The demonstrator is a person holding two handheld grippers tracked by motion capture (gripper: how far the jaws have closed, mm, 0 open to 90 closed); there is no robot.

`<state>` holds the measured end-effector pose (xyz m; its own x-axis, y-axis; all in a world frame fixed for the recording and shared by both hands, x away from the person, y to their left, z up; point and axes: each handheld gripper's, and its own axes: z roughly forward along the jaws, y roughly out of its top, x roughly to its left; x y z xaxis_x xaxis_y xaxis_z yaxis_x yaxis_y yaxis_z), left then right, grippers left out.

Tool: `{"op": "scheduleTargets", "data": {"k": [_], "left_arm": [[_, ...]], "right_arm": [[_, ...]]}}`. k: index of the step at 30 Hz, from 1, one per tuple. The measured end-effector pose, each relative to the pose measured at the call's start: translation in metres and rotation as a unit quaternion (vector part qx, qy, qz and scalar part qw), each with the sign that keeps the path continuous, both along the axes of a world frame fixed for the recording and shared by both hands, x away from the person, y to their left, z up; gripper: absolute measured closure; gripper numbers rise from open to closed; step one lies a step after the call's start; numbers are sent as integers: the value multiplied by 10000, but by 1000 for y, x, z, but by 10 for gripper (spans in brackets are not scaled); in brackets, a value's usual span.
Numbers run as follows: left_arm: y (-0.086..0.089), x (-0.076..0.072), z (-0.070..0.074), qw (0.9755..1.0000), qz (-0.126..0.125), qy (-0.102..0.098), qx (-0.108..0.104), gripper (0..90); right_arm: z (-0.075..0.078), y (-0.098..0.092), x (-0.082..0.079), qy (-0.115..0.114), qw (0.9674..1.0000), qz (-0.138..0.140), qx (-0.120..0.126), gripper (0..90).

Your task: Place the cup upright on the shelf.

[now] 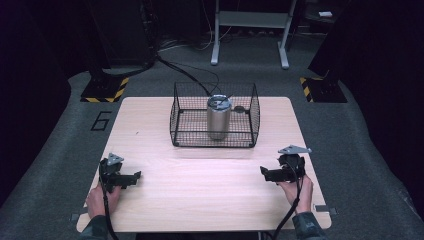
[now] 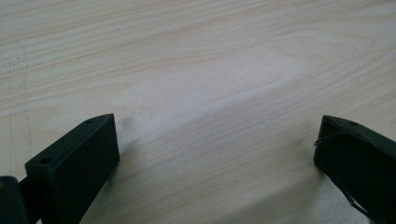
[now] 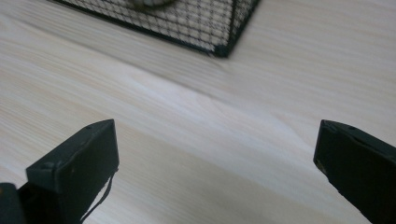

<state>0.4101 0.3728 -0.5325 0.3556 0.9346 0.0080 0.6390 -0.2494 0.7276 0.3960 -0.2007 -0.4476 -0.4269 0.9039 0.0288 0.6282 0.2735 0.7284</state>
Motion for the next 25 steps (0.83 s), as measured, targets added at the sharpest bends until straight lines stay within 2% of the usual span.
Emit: {"op": "scheduleTargets", "data": {"k": [1,8,12,16,17,18,20,25], "left_arm": [[0,0,0,10000,4,-4,-6,0],[0,0,0,10000,3,0,-4,0],[0,0,0,10000,3,-1,-5,0],[0,0,0,10000,0,3,-1,0],[0,0,0,10000,1,1,-3,0],[0,0,0,10000,1,1,-3,0],[0,0,0,10000,1,5,0,0],[0,0,0,10000,4,-2,-7,0]], "right_arm": [[-5,-4,-3,9,10000,-53,-50,0],[-40,-34,-17,139,9986,-502,29,0],[-59,-53,-20,301,9967,-755,-40,0],[-69,-63,-23,257,9957,-884,-22,0],[-73,-66,-23,201,9956,-911,-110,0],[-78,-66,-22,241,9947,-986,-188,0],[-82,-69,-25,41,9955,-942,-134,0],[-83,-70,-23,12,9960,-885,-148,0]]}}
